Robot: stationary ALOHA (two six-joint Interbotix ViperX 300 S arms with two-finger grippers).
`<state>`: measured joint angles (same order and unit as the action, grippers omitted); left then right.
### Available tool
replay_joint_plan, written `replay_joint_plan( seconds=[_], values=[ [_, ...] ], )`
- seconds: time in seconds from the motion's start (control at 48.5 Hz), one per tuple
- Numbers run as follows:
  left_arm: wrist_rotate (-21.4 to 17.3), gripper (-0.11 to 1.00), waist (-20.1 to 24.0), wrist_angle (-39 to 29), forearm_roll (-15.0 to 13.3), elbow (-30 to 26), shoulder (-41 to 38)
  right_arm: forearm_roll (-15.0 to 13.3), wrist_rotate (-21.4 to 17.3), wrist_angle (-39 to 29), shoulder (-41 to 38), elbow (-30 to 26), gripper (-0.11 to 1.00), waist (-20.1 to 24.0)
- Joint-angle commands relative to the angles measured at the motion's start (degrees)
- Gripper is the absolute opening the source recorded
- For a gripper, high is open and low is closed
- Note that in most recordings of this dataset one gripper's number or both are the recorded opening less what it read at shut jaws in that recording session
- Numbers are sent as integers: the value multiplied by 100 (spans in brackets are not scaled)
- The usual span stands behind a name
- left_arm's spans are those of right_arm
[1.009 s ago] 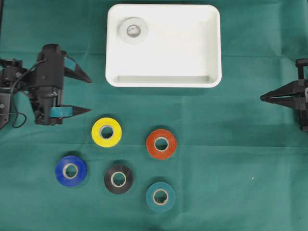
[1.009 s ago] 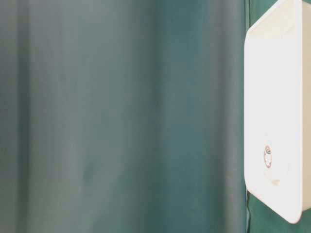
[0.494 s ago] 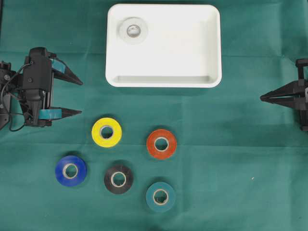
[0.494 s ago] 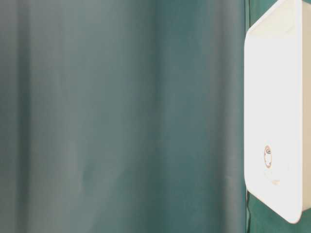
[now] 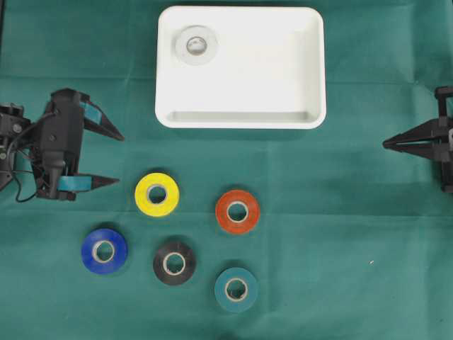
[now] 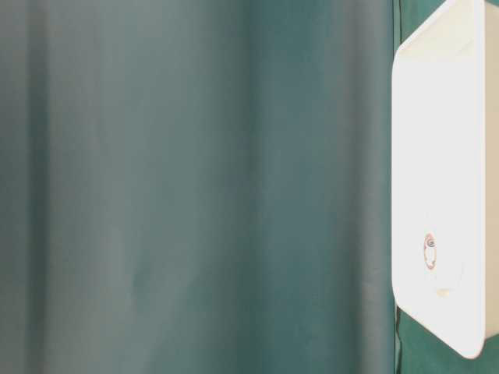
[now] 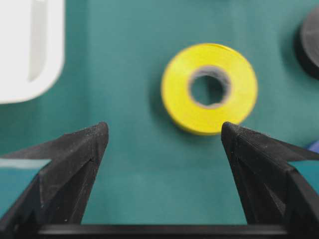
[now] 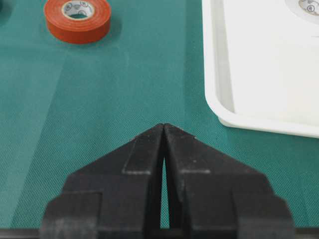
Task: Put the tape into the white case with the left arm.
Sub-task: 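Move the left gripper toward the black tape roll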
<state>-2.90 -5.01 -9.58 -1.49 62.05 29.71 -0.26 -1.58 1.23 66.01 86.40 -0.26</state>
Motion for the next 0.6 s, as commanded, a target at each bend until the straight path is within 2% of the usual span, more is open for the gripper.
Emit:
replay_joint_plan(
  seconds=[0.0, 0.268, 0.577],
  values=[
    [-9, 96, -176, 53, -9, -220, -114, -9, -9, 62, -35, -53, -9, 0],
    [-18, 96, -624, 9, -9, -466, -598, -9, -9, 62, -35, -53, -9, 0],
    [-35, 96, -659, 9, 0, -571, -729, -9, -9, 62, -35, -53, -9, 0]
  ],
)
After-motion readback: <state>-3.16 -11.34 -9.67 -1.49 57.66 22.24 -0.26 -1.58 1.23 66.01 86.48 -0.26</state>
